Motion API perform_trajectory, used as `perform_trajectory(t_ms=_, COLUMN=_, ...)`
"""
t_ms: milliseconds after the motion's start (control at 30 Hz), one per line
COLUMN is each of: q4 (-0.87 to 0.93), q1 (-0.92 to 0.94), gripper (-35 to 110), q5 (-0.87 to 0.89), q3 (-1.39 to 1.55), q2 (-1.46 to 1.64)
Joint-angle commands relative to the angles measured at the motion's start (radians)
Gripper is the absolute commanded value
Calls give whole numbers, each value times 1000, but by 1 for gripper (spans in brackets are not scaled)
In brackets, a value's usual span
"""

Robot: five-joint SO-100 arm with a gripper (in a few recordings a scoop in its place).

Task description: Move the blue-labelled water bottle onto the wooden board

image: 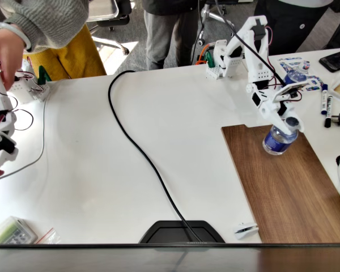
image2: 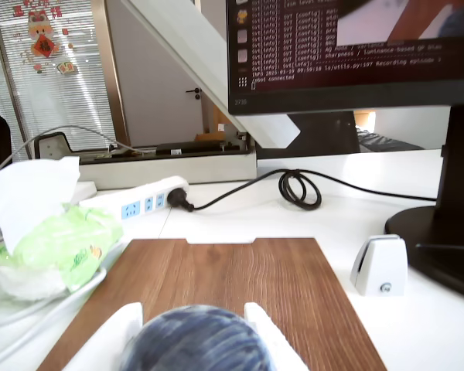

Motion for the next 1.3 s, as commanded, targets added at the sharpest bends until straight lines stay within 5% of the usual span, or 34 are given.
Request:
perform_trajectory(t_ms=0, q4=-14, q1=3, gripper=0, q5=-14, q3=-5, q2=9)
perform_trajectory(t_ms=833, q4=-38, q1=6, gripper=0, q5=-15, q3=-5, q2=-40)
perform_trajectory(t_ms=1267, q4=-25, q1=3, gripper=35, q5=-51, q3=31, q2=-21)
